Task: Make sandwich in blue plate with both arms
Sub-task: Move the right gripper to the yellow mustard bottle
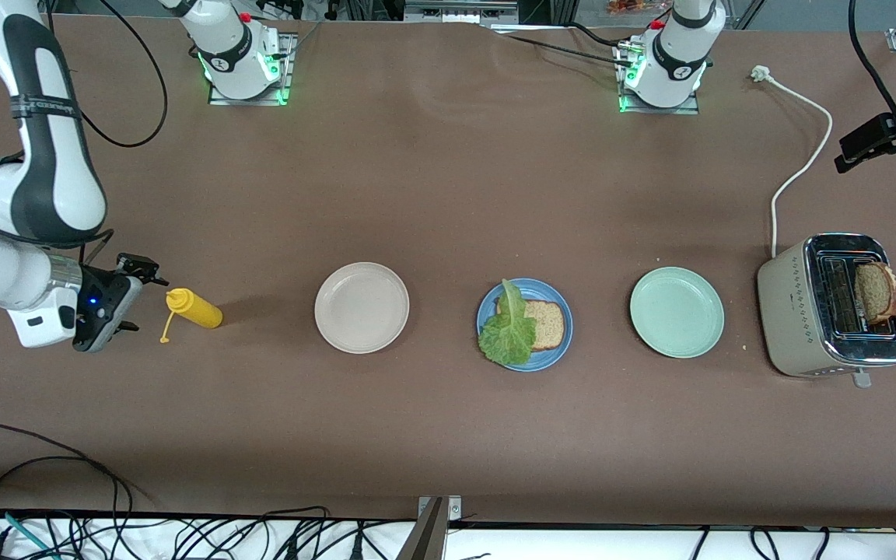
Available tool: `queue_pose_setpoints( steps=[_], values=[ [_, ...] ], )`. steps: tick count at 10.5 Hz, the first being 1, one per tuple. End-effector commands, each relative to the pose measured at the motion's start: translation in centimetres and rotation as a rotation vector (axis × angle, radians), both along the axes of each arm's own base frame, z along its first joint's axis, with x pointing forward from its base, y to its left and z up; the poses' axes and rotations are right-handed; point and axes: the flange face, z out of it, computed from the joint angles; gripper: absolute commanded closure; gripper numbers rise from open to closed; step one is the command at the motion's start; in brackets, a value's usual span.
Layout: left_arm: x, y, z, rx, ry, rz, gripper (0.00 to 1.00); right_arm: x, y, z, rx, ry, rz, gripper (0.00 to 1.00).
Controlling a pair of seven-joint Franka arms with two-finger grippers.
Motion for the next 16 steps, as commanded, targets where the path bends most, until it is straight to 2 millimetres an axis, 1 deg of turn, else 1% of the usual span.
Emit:
queue_pose_setpoints(
  steps=[1,2,3,4,5,6,7,9,11,12,13,16],
  values=[
    [0.1,-0.1,0.6,0.034,0.003,0.001,0.0,-1.9,-3.3,-1.5,0.175,-0.061,0.087,0.0],
    [0.1,-0.1,0.6,0.034,0.003,0.001,0.0,-2.1,-4.5,-2.5,0.211,-0.07,0.104,0.0],
    [0.1,0.0,0.6,0.034,0.003,0.002,0.0,-2.3,-6.1,-3.7,0.236,-0.078,0.115,0.0],
    [0.2,0.1,0.5,0.034,0.005,0.002,0.0,-2.5,-7.6,-4.3,0.275,-0.094,0.127,0.0],
    [0.2,0.1,0.5,0.034,0.005,0.002,0.0,-2.7,-8.4,-4.3,0.294,-0.115,0.155,0.0],
    [0.1,0.1,0.6,0.034,0.003,0.002,0.0,-3.0,-10.0,-4.7,0.301,-0.121,0.155,0.0],
    [0.1,0.1,0.6,0.035,0.003,0.002,0.0,-3.3,-10.2,-4.9,0.323,-0.11,0.149,0.0],
    [0.1,0.1,0.6,0.034,0.003,0.002,0.0,-3.1,-10.0,-5.6,0.39,-0.146,0.157,0.0],
    [0.1,0.1,0.6,0.035,0.003,0.002,0.0,-3.2,-10.1,-7.2,0.412,-0.14,0.164,0.0],
    [0.1,0.1,0.6,0.035,0.003,0.002,0.0,-3.3,-10.2,-8.8,0.456,-0.151,0.174,0.0],
    [0.1,0.1,0.6,0.035,0.003,0.002,0.0,-3.8,-10.1,-9.5,0.521,-0.138,0.181,0.0],
    [0.1,0.1,0.6,0.035,0.003,0.002,0.0,-4.1,-9.7,-10.3,0.606,-0.157,0.201,0.0]
  ],
)
